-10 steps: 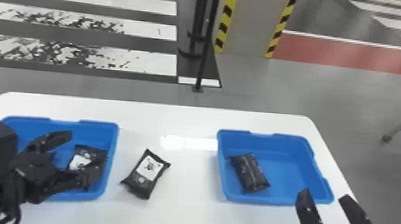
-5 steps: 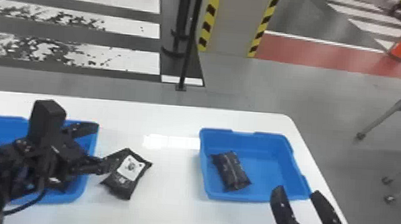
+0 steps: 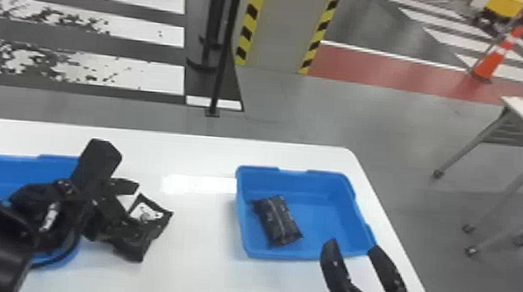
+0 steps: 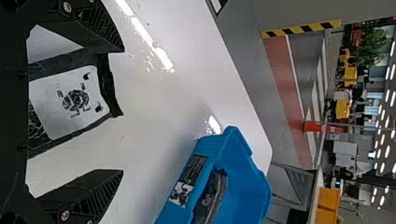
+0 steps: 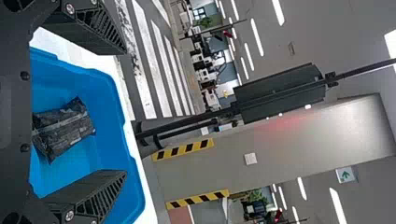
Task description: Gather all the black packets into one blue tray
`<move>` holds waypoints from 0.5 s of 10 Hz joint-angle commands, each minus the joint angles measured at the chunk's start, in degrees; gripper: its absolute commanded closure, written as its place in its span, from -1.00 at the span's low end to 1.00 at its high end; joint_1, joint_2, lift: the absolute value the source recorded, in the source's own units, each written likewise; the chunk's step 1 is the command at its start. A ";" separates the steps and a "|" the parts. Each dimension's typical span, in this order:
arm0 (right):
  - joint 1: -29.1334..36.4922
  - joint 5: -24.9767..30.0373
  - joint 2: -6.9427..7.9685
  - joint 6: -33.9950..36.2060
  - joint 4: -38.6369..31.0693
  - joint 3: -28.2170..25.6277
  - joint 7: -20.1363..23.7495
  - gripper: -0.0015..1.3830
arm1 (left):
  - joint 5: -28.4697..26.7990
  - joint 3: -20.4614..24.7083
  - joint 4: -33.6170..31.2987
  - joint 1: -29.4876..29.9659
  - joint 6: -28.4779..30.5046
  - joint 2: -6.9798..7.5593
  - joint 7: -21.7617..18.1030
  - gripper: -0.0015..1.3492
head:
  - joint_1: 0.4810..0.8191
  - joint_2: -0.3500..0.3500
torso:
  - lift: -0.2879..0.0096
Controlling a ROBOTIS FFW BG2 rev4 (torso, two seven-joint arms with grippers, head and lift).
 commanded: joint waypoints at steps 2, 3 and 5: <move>-0.05 -0.29 0.23 0.14 0.38 0.11 0.00 -0.85 | -0.69 -3.44 2.66 -3.02 5.87 0.22 -0.09 -0.85 | 0.27 -0.93 | 0.20; -0.19 -0.29 0.23 0.14 0.52 0.11 0.00 -0.85 | -0.80 -4.58 4.07 -4.14 6.71 0.31 -0.09 -0.85 | 0.27 -0.93 | 0.20; -0.47 -0.52 0.23 0.14 0.94 0.57 0.00 -0.85 | -0.69 -5.72 7.72 -5.97 6.57 0.49 -0.09 -0.87 | 0.27 -0.93 | 0.20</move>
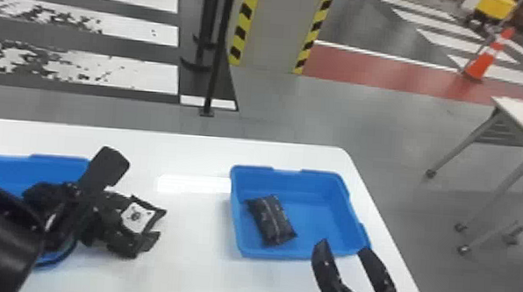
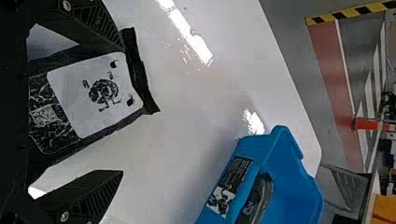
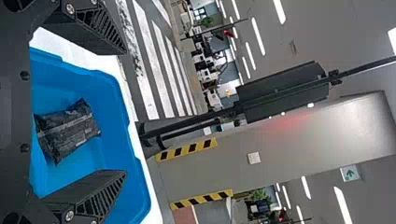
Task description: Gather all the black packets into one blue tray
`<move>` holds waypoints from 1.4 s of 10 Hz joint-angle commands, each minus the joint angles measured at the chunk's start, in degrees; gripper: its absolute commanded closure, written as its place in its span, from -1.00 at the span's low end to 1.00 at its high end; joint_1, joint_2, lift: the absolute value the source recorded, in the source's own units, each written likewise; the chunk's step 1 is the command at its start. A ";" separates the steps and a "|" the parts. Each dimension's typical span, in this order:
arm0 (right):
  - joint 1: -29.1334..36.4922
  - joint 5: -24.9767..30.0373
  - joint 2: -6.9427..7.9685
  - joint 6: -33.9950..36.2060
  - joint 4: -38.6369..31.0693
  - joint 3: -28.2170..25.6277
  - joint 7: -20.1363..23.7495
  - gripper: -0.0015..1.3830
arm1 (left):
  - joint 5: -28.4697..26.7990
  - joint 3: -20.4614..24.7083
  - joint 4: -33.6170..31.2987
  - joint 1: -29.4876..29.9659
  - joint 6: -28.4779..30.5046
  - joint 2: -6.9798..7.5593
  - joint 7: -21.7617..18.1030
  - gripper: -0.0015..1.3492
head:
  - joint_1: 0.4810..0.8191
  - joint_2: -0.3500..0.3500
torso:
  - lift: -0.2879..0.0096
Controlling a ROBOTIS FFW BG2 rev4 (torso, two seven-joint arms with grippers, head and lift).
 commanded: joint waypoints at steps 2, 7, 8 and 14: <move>-0.22 -0.10 0.23 0.14 0.37 0.13 0.00 -0.85 | 0.41 -1.20 4.01 -1.74 0.29 -0.03 0.08 -0.87 | 0.27 -0.90 | 0.20; -0.22 -0.67 0.23 0.14 0.65 0.13 0.00 -0.85 | 0.18 -3.38 4.43 -2.44 -5.05 -0.29 1.58 0.21 | 0.27 -0.93 | 0.20; -0.36 -0.67 0.23 0.14 0.79 0.24 0.00 -0.85 | -0.62 -4.06 4.57 -2.86 -5.76 -0.29 1.58 0.21 | 0.27 -0.94 | 0.20; 0.34 -1.70 0.23 0.14 0.37 0.47 0.00 -0.85 | -5.19 0.74 2.04 -1.74 -17.15 -0.56 2.81 0.81 | 0.27 -0.93 | 0.20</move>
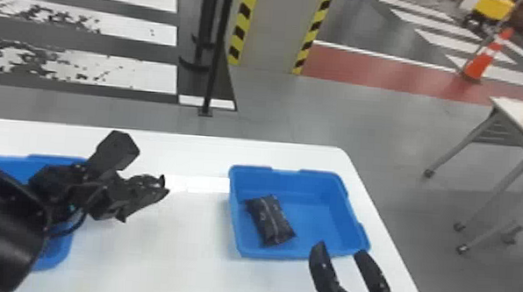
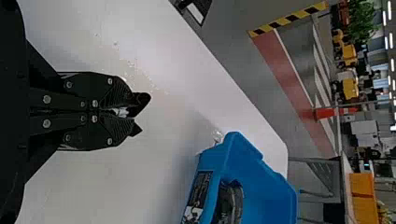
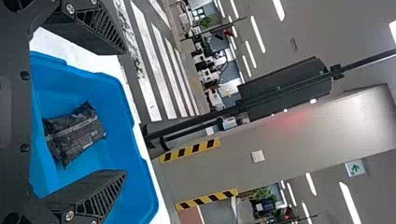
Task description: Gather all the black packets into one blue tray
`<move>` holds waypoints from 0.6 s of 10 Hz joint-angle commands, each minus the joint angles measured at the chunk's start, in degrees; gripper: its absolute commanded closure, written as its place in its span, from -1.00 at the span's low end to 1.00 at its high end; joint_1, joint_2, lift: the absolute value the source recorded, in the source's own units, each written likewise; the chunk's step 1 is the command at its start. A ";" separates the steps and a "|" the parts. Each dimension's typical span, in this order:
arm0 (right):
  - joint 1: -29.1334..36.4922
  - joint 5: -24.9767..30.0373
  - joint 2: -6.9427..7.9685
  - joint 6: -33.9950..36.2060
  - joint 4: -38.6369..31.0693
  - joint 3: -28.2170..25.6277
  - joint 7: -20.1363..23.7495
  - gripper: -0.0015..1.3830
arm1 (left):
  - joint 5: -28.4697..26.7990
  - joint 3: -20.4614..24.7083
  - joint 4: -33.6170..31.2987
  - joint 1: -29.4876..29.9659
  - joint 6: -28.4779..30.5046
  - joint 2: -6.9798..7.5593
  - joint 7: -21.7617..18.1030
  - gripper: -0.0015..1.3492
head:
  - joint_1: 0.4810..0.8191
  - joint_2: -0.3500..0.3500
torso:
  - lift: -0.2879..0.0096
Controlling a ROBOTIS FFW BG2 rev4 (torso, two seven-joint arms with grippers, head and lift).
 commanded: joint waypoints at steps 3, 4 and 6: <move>0.47 -0.09 0.23 0.00 -0.71 0.01 0.00 -0.85 | -4.35 16.43 -23.28 13.60 2.25 1.20 -1.42 0.81 | 0.27 -0.84 | 0.20; 0.75 -0.20 0.23 0.00 -0.85 0.01 0.00 -0.85 | -5.38 22.14 -29.05 18.38 2.67 1.29 -2.12 0.81 | 0.27 -0.73 | 0.20; 0.75 -0.32 0.23 0.00 -0.85 0.13 0.00 -0.85 | -5.26 29.46 -31.58 22.32 0.42 1.73 -3.00 0.81 | 0.27 -0.41 | 0.20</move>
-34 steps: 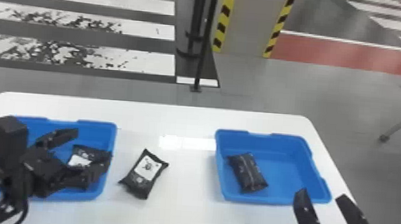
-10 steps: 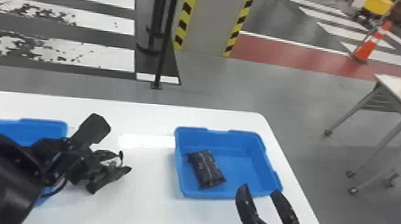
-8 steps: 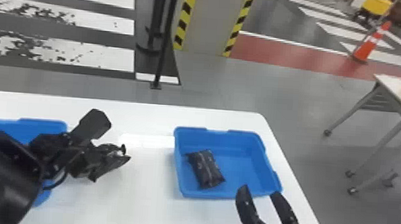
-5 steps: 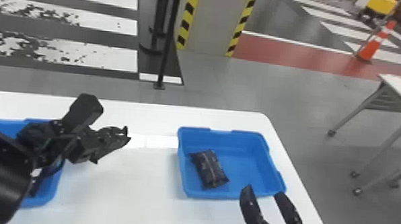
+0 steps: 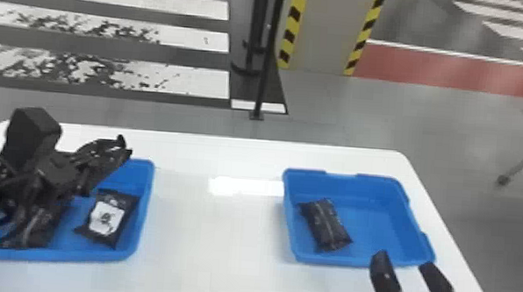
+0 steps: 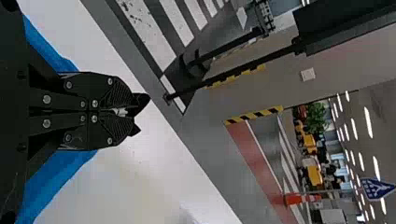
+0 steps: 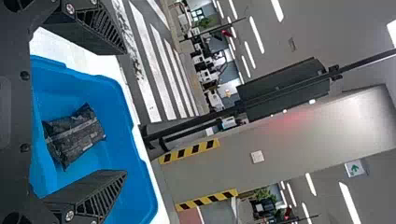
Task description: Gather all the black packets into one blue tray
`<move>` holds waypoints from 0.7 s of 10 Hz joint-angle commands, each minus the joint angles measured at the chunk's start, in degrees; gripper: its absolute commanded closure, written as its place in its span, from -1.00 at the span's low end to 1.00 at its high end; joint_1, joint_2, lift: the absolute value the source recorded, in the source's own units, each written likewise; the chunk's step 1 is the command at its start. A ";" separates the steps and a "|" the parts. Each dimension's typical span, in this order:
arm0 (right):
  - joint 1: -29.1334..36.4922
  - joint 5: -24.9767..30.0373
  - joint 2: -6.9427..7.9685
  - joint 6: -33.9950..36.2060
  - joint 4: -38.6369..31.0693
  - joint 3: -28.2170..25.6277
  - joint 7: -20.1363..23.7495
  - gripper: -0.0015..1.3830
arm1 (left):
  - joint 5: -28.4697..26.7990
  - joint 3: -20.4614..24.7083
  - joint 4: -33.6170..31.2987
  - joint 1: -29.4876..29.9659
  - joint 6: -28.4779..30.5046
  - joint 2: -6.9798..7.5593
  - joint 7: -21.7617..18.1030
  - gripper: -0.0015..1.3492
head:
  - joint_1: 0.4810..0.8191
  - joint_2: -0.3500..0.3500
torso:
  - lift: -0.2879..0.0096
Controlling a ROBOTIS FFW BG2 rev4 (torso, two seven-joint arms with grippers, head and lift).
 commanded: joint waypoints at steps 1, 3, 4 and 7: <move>-0.17 -0.01 0.23 0.14 0.00 0.43 0.00 -0.85 | -0.42 4.22 -0.47 1.72 -2.65 0.40 -0.05 0.76 | 0.27 -0.29 | 0.20; -0.59 0.10 0.23 0.42 0.00 1.46 0.00 -0.85 | -0.64 10.16 -0.47 4.12 -3.49 -0.04 -0.14 -0.36 | 0.27 -0.11 | 0.20; -0.45 0.45 0.23 1.55 -0.84 1.46 0.00 -0.85 | 0.16 12.22 -0.75 5.66 -4.75 -0.30 -0.14 -0.86 | 0.27 0.01 | 0.20; -1.01 5.93 0.23 8.02 -6.61 1.46 0.00 -0.85 | 5.41 17.25 -10.73 15.22 -9.96 -2.24 0.65 -0.75 | 0.27 0.21 | 0.20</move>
